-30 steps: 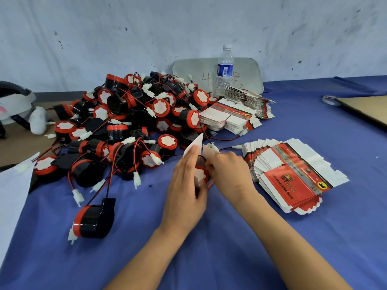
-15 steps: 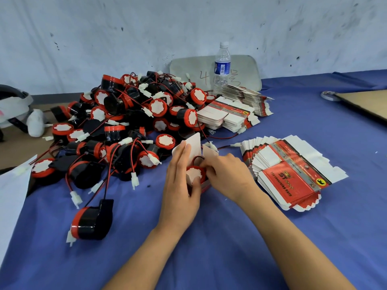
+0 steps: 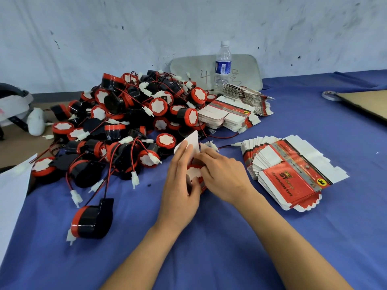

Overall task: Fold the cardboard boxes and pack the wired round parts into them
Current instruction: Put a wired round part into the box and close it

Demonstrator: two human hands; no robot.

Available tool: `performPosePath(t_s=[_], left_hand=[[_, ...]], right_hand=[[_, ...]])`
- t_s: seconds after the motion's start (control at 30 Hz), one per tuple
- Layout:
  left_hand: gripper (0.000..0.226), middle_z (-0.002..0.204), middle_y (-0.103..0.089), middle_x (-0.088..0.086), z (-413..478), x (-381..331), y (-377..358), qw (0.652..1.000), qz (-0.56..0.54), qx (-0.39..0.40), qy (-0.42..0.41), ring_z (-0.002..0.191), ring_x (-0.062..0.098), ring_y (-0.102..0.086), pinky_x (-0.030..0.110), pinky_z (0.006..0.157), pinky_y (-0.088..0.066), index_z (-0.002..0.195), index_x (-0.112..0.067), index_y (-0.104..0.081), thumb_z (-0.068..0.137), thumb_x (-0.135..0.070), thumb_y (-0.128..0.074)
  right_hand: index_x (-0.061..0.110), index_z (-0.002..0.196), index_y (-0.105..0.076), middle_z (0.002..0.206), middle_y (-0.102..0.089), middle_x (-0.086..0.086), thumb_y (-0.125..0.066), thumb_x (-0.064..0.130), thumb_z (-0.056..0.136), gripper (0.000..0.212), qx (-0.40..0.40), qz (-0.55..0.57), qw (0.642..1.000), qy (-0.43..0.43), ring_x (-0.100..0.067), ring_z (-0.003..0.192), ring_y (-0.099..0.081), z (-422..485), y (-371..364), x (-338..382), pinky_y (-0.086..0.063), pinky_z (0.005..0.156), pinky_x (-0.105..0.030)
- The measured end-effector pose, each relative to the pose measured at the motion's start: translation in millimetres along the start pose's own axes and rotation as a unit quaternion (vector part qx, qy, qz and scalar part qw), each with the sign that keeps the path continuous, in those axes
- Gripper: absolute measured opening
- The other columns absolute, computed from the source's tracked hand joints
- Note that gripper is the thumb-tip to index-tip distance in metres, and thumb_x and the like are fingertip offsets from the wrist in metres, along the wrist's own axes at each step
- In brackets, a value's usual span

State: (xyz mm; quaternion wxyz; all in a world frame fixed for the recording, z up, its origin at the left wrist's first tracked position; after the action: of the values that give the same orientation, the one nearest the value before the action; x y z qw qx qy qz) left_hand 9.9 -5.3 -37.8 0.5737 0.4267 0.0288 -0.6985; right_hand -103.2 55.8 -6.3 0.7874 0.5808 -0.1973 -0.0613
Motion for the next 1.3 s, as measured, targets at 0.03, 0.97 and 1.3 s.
performPosePath(t_s=[0.03,0.97,1.3], left_hand=[[0.072,0.157,-0.026,0.000,0.1,-0.1,0.0,1.000,-0.002,0.001,0.001,0.141,-0.008,-0.018,0.002,0.102,-0.025,0.147,-0.014,-0.030,0.085,0.011,-0.056],[0.071,0.161,-0.003,-0.006,2.7,1.4,1.9,0.994,-0.082,0.053,0.044,0.146,-0.002,0.002,0.000,0.105,-0.013,0.147,-0.033,-0.008,0.098,0.000,-0.047],[0.055,0.153,-0.011,-0.037,2.3,-0.5,5.2,0.965,-0.239,-0.003,0.108,0.144,-0.007,-0.009,0.013,0.114,-0.018,0.147,-0.044,-0.007,0.102,-0.022,-0.029]], right_hand=[[0.029,0.128,-0.051,0.129,-0.049,0.014,-0.032,0.028,0.096,0.038,-0.001,-0.003,1.000,-0.003,-0.026,0.086,-0.059,0.5,0.9,0.8,-0.044,0.061,-0.034],[0.022,0.122,-0.058,0.129,-0.062,-0.003,-0.043,0.019,0.102,0.025,-0.006,0.721,0.668,-0.187,-0.020,0.109,-0.063,7.2,-14.5,-29.5,-0.044,0.102,-0.040],[0.027,0.125,-0.055,0.122,-0.063,-0.007,-0.056,-0.006,0.090,0.049,0.108,0.617,0.774,-0.088,-0.013,0.106,-0.064,2.0,-15.0,-24.7,-0.054,0.089,-0.028]])
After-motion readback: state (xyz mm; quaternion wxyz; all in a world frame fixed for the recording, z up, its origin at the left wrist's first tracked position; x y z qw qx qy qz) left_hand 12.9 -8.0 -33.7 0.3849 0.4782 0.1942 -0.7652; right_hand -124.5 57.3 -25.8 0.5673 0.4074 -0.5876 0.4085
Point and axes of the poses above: each hand's wrist, its own z-axis towards the middle knuckle, its own y-axis out of the back of the hand, x = y × z, the point moved 1 cm from there along z, towards the middle knuckle
